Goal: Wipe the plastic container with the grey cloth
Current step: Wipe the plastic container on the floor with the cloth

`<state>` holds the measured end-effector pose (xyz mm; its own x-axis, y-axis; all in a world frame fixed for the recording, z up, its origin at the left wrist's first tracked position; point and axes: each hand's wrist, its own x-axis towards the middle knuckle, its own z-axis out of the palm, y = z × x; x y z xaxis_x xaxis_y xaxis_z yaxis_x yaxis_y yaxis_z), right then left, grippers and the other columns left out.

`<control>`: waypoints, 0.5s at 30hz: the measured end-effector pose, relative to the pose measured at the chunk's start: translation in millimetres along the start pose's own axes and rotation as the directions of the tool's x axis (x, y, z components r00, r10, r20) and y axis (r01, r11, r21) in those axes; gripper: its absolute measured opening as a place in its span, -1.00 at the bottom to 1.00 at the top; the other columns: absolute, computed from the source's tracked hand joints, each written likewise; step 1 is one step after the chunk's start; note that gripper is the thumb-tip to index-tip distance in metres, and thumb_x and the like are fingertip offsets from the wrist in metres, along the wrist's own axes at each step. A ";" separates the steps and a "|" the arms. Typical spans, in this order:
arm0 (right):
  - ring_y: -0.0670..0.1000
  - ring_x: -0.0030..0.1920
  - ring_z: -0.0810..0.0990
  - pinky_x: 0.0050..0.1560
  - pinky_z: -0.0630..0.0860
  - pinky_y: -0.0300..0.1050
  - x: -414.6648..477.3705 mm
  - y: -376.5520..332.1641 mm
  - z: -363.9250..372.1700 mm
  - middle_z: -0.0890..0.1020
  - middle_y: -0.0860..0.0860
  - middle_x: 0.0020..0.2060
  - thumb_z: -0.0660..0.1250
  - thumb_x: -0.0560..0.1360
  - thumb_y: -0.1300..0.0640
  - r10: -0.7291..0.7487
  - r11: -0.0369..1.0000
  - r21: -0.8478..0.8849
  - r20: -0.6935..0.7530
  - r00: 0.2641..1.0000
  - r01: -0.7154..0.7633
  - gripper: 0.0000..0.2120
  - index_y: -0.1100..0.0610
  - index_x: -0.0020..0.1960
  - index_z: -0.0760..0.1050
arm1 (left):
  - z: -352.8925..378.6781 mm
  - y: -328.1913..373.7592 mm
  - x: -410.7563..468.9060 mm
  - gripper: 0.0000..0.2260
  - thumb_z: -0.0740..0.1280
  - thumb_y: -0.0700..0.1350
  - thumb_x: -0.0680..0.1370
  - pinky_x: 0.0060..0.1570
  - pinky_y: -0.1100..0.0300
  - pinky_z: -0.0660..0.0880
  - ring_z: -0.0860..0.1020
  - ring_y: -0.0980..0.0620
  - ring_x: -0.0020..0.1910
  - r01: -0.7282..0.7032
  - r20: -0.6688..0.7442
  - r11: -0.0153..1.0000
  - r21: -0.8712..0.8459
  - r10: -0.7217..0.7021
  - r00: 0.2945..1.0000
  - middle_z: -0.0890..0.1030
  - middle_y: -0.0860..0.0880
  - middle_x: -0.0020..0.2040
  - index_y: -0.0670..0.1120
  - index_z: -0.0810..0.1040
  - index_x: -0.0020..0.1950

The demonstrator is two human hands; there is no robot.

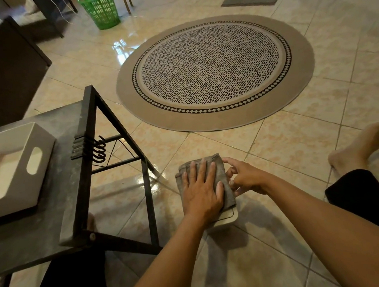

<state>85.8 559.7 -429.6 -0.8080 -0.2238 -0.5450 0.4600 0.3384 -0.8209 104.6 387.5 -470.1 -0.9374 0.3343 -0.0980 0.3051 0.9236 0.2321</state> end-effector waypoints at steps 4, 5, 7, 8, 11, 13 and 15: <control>0.08 -0.14 0.62 -0.13 0.70 0.09 -0.4 2.7 1.3 0.50 0.17 -0.07 0.23 0.44 0.55 -0.001 1.000 0.014 -0.025 1.000 0.001 -0.17 -0.06 0.55 0.19 | -0.1 -8.5 -0.9 -0.39 -0.12 0.22 0.61 0.53 -0.16 -0.22 -0.34 -0.09 0.56 0.090 -0.007 0.995 -0.038 -0.090 0.996 -0.24 -0.06 0.62 0.07 -0.23 0.61; 0.08 -0.14 0.62 -0.13 0.70 0.09 -0.2 2.9 1.5 0.50 0.17 -0.06 0.24 0.44 0.54 -0.003 1.000 0.015 -0.026 1.000 0.003 -0.18 -0.06 0.55 0.19 | 1.3 -6.3 -5.6 -0.39 -0.12 0.21 0.62 0.52 -0.16 -0.23 -0.35 -0.09 0.56 0.089 0.002 0.995 -0.036 -0.089 0.996 -0.26 -0.05 0.62 0.08 -0.25 0.60; 0.10 -0.10 0.63 -0.11 0.70 0.12 0.2 3.0 1.3 0.52 0.18 -0.03 0.24 0.44 0.54 -0.010 1.000 0.011 -0.022 1.000 0.010 -0.18 -0.06 0.54 0.19 | 3.9 2.8 -13.2 -0.40 -0.12 0.21 0.63 0.52 -0.16 -0.27 -0.38 -0.09 0.55 0.042 0.010 0.999 -0.014 -0.042 0.999 -0.29 -0.03 0.61 0.09 -0.26 0.60; 0.11 -0.08 0.64 -0.10 0.70 0.12 0.0 3.1 0.9 0.55 0.19 -0.01 0.24 0.45 0.54 -0.016 1.000 0.006 -0.018 1.000 0.016 -0.19 -0.06 0.54 0.20 | 4.5 7.0 -13.5 -0.41 -0.11 0.20 0.63 0.52 -0.15 -0.28 -0.38 -0.08 0.55 0.015 0.010 1.000 -0.007 -0.015 1.000 -0.29 -0.02 0.61 0.09 -0.24 0.60; 0.13 -0.06 0.66 -0.10 0.70 0.12 -0.8 3.6 0.6 0.56 0.26 0.04 0.24 0.46 0.52 -0.028 1.000 -0.006 -0.016 0.999 0.028 -0.21 -0.06 0.54 0.20 | 0.1 7.7 -2.8 -0.43 -0.09 0.17 0.64 0.51 -0.12 -0.31 -0.35 -0.07 0.56 0.001 0.007 1.000 0.000 -0.001 1.000 -0.25 -0.02 0.62 0.09 -0.20 0.61; 0.12 -0.09 0.65 -0.10 0.70 0.11 -1.6 4.1 1.1 0.53 0.23 -0.01 0.27 0.47 0.51 -0.018 1.000 0.013 -0.024 1.000 0.018 -0.21 -0.07 0.55 0.19 | -3.3 -2.4 1.6 -0.42 -0.10 0.19 0.64 0.51 -0.13 -0.29 -0.34 -0.07 0.56 0.052 -0.001 0.999 -0.006 -0.052 0.999 -0.23 -0.03 0.62 0.10 -0.23 0.60; 0.09 -0.14 0.63 -0.13 0.70 0.06 -1.7 4.0 1.7 0.50 0.17 -0.04 0.32 0.48 0.48 -0.011 0.999 0.031 -0.028 1.000 0.012 -0.22 -0.06 0.55 0.19 | -3.1 -9.2 -4.6 -0.41 -0.09 0.20 0.64 0.52 -0.12 -0.30 -0.35 -0.07 0.55 0.118 -0.003 0.992 -0.035 -0.119 0.993 -0.24 -0.03 0.62 0.11 -0.25 0.60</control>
<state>89.7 559.9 -432.3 -0.8233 -0.2015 -0.5306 0.4613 0.3069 -0.8325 105.7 376.8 -468.7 -0.9675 0.2217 -0.1217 0.1859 0.9496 0.2522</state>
